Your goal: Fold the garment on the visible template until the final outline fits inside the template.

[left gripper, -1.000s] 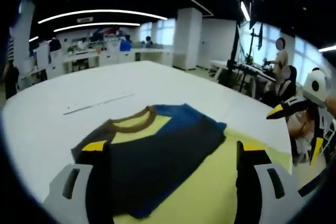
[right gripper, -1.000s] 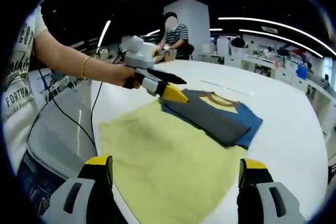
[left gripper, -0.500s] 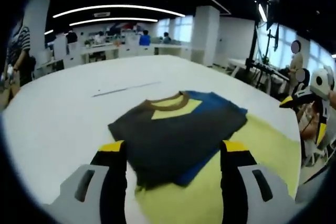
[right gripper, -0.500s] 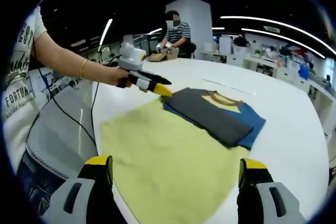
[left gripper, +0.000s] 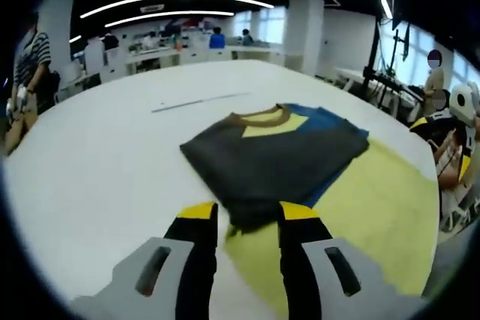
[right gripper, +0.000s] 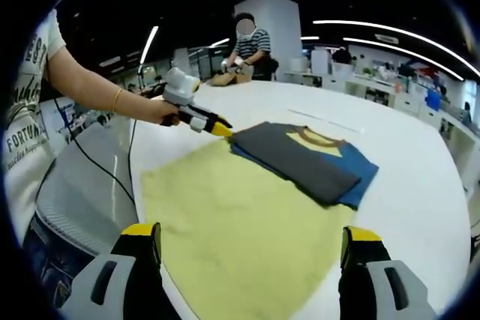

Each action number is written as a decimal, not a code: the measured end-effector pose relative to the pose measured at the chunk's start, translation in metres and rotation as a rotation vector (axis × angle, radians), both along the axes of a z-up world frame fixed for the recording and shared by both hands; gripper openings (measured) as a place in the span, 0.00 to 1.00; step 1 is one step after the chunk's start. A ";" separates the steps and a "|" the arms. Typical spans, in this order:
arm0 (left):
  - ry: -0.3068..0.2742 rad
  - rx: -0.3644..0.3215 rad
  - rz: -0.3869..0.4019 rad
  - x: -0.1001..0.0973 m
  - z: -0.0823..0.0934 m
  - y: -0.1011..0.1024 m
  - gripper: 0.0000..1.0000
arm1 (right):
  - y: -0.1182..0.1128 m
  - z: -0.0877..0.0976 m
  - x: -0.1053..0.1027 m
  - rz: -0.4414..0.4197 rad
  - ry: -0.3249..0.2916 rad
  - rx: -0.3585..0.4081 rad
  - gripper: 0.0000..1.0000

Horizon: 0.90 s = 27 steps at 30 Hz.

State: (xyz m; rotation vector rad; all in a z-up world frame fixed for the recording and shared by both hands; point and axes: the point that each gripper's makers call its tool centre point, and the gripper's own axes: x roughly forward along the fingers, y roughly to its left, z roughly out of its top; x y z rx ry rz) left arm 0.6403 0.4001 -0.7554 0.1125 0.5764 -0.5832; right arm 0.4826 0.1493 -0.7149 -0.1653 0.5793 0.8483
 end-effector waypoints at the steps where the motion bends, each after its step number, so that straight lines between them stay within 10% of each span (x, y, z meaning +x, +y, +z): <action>1: -0.007 0.038 -0.009 0.000 -0.002 0.003 0.18 | 0.000 0.000 0.000 -0.001 0.001 0.000 0.99; 3: -0.006 0.117 -0.042 -0.001 -0.007 0.007 0.12 | 0.000 -0.001 0.000 -0.003 0.004 -0.001 0.99; 27: -0.016 0.130 -0.015 -0.012 -0.021 0.009 0.00 | -0.003 -0.007 -0.004 -0.018 0.031 -0.002 0.99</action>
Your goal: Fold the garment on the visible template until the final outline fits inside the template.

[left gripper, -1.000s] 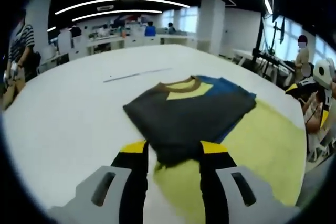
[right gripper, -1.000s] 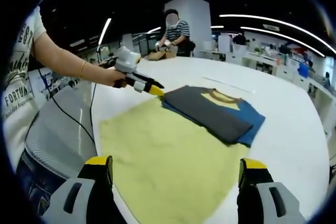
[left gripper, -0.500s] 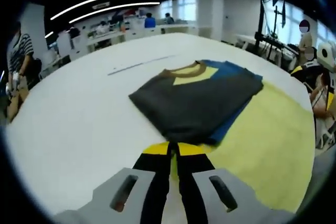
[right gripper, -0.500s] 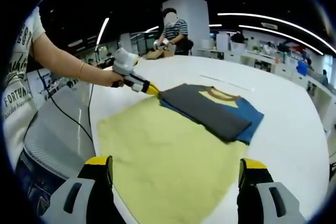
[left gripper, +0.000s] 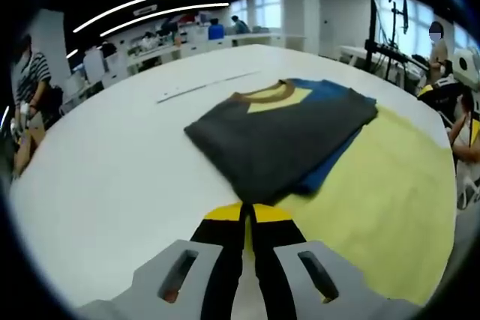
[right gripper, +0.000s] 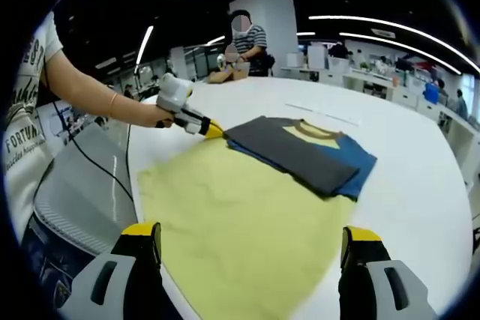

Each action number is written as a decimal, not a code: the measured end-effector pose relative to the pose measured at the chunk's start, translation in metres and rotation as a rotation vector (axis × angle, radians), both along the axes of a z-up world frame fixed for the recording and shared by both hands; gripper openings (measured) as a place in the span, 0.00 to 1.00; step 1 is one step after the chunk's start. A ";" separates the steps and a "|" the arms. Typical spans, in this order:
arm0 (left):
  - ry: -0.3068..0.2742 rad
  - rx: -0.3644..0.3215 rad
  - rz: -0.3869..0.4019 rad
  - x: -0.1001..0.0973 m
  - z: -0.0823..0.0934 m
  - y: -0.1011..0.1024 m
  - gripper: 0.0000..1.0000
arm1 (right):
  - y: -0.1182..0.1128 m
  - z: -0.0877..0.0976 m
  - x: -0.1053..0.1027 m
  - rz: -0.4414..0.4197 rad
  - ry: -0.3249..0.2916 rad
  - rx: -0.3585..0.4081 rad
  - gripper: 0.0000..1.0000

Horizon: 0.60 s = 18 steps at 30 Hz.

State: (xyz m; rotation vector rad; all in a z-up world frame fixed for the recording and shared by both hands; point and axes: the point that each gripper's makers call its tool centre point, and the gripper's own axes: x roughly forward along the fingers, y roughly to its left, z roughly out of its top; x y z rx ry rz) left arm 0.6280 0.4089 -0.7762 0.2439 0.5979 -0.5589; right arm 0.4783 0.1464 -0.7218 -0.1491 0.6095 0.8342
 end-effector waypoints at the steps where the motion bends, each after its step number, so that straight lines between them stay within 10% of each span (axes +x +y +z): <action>1: 0.000 -0.001 0.001 0.000 0.000 0.000 0.01 | 0.000 0.000 0.000 0.001 0.001 0.000 0.99; 18: -0.008 -0.133 0.025 -0.009 0.023 0.001 0.45 | 0.003 0.000 -0.004 0.042 0.020 0.006 0.99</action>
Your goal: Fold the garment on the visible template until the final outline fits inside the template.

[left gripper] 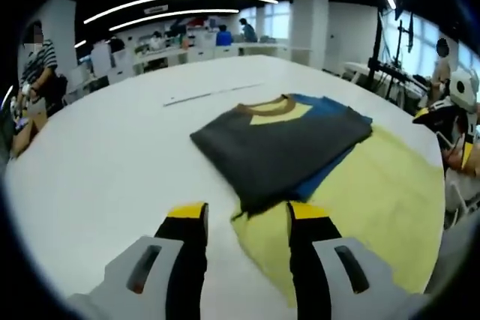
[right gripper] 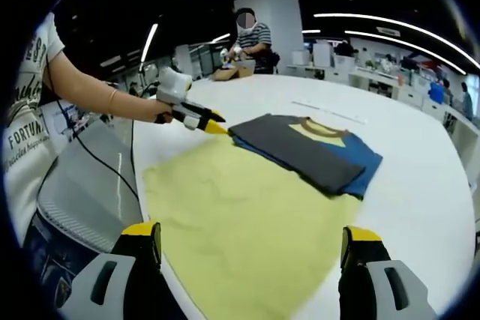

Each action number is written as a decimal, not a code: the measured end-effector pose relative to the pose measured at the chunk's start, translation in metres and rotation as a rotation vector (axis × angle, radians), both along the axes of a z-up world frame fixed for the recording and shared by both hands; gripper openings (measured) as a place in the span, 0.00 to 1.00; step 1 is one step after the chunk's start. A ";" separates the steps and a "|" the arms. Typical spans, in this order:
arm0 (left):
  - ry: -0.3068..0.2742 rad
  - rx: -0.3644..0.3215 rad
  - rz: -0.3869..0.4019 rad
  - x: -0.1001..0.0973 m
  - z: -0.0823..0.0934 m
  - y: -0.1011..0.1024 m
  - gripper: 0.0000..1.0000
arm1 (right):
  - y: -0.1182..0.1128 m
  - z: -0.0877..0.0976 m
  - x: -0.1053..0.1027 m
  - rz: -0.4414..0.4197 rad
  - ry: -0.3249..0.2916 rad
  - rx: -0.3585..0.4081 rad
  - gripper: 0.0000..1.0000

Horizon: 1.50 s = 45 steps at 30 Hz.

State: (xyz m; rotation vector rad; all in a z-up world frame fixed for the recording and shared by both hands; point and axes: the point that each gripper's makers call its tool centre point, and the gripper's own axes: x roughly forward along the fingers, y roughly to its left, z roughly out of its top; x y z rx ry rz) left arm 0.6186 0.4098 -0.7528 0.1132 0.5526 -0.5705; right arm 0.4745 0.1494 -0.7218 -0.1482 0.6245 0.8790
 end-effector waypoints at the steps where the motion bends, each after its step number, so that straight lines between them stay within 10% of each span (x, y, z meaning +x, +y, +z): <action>1: 0.001 -0.010 -0.007 -0.002 0.001 -0.002 0.48 | 0.000 0.000 0.000 0.001 0.002 0.001 0.99; 21: 0.013 -0.132 -0.158 -0.060 0.020 -0.032 0.83 | -0.011 -0.001 -0.012 0.083 0.021 -0.045 0.99; 45: 0.069 -0.097 -0.356 -0.156 0.016 -0.047 0.91 | -0.005 -0.016 -0.044 0.162 0.061 -0.102 0.93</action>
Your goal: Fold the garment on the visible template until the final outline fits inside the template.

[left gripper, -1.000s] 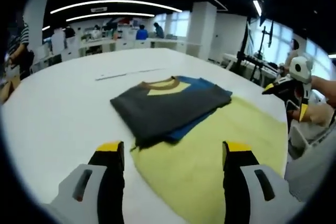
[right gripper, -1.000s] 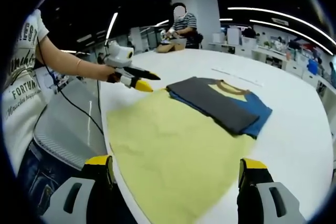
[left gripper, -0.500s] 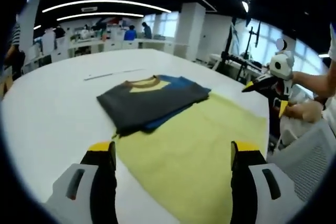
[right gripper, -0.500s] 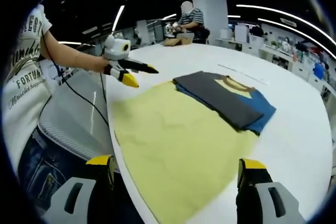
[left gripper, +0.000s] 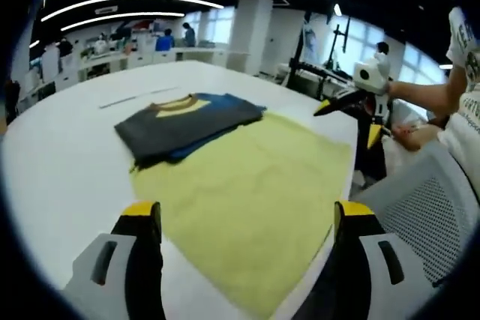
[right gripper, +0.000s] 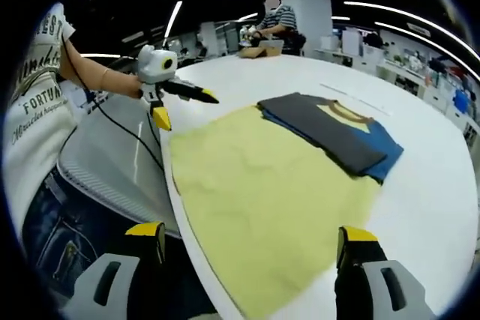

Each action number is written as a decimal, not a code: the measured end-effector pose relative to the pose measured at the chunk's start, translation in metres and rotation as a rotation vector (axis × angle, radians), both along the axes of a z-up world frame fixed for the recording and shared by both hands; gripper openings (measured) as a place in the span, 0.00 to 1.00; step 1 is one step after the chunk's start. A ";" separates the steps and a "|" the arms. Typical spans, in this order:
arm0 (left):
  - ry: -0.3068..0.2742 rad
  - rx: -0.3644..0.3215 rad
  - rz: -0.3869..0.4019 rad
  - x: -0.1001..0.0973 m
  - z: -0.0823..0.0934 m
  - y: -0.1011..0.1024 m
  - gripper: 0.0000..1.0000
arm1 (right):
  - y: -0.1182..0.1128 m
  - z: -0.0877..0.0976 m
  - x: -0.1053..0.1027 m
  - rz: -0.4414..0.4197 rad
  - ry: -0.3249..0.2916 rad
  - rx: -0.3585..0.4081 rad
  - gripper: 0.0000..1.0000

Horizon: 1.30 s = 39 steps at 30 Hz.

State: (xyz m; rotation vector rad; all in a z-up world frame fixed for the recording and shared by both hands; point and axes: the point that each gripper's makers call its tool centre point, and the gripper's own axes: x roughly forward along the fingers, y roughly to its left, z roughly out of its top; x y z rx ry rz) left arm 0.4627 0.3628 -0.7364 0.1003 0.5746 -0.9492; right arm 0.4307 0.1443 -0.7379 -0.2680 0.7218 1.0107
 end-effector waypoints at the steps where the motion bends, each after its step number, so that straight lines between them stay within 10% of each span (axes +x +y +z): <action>1: 0.003 0.006 -0.016 -0.005 -0.001 -0.001 0.91 | 0.000 -0.001 -0.002 0.004 0.003 -0.003 0.93; 16: 0.027 0.154 -0.120 -0.047 -0.028 0.007 0.73 | -0.003 -0.014 -0.014 0.048 0.008 -0.054 0.83; 39: -0.001 0.285 -0.171 -0.051 -0.043 0.019 0.49 | -0.024 -0.045 -0.026 0.099 0.025 -0.171 0.61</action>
